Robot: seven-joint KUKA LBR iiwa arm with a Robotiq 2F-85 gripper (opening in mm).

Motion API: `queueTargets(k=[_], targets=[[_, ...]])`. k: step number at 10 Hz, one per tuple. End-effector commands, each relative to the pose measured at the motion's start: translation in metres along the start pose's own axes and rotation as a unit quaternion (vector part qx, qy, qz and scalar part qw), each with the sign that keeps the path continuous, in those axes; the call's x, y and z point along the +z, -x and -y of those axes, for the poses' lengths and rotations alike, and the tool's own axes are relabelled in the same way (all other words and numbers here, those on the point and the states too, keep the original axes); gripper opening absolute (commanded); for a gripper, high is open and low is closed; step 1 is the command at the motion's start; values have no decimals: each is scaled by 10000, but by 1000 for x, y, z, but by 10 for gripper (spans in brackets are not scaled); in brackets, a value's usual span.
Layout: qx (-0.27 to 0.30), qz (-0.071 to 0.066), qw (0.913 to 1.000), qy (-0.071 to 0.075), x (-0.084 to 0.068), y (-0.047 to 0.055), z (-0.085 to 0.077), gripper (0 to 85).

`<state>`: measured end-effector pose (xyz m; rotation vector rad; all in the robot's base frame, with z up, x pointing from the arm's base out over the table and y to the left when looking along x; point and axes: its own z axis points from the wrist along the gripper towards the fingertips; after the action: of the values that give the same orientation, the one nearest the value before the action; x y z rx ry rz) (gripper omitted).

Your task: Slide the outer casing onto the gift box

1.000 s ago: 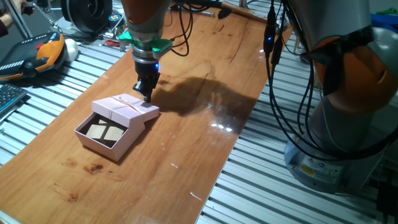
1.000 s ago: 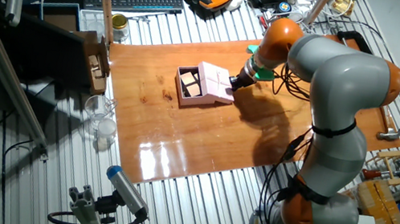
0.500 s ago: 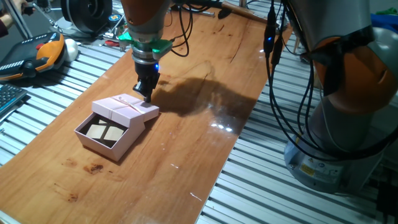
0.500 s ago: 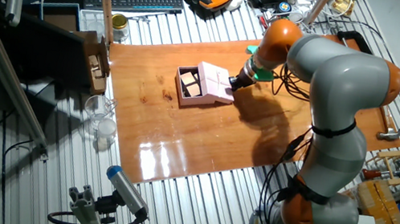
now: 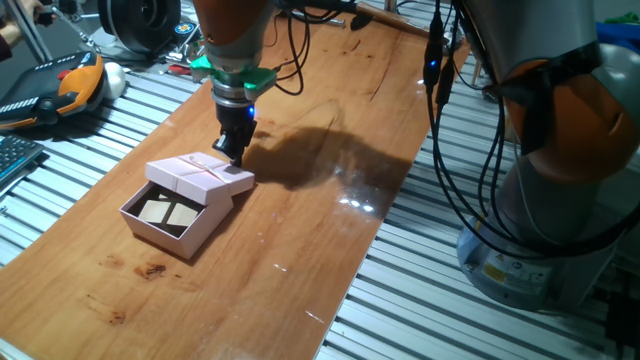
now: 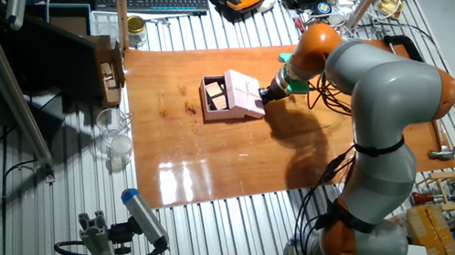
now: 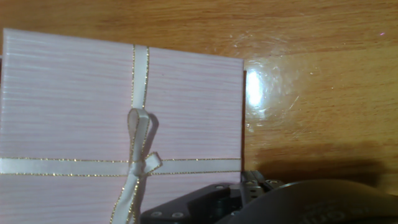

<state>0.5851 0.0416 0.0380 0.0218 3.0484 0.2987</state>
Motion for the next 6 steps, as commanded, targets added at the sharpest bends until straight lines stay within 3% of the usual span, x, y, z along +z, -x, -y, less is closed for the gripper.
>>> queueTargets(k=[1, 6], targets=[[10, 0, 10000, 7, 0, -1, -2, 0], [40, 0, 10000, 7, -2, 0, -5, 0]])
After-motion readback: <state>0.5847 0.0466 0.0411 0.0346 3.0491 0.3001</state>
